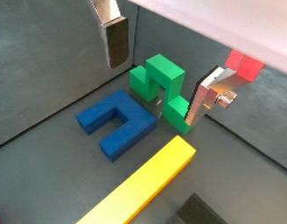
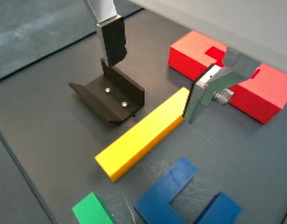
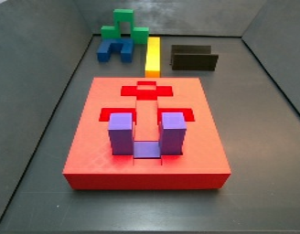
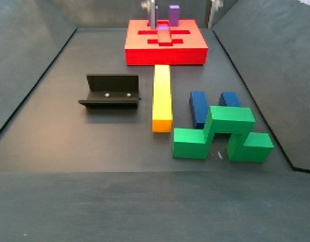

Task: Pick up the blue object. Move up. Place the blue object on the fixture. Regrasp the blue object. Move to above the board. Insert the blue object.
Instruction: Pick up the blue object.

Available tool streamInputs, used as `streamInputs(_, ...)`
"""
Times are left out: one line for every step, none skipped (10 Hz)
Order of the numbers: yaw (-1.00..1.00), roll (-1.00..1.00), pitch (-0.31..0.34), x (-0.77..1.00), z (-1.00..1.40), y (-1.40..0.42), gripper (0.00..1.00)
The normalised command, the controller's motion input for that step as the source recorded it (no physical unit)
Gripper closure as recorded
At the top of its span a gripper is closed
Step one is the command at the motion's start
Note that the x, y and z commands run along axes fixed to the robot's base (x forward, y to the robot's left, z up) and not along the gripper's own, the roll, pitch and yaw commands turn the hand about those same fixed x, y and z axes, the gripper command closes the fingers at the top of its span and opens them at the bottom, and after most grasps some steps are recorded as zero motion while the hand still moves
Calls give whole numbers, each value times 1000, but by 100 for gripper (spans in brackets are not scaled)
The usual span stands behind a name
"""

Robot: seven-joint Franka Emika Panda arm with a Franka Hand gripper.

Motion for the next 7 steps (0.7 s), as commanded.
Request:
streamInputs(-3, -77, -6, 134, -286, -154, 0)
streamInputs(0, -56, -107, 0, -614, -194, 0)
streamInputs(0, -20, -164, 0, -894, -203, 0)
streamInputs(0, -16, -163, -6, -909, -200, 0)
streamInputs(0, -40, -164, -31, -877, -160, 0)
streamInputs(0, -66, -154, -94, -849, -71, 0)
streamInputs(0, -90, -153, -140, -817, -17, 0)
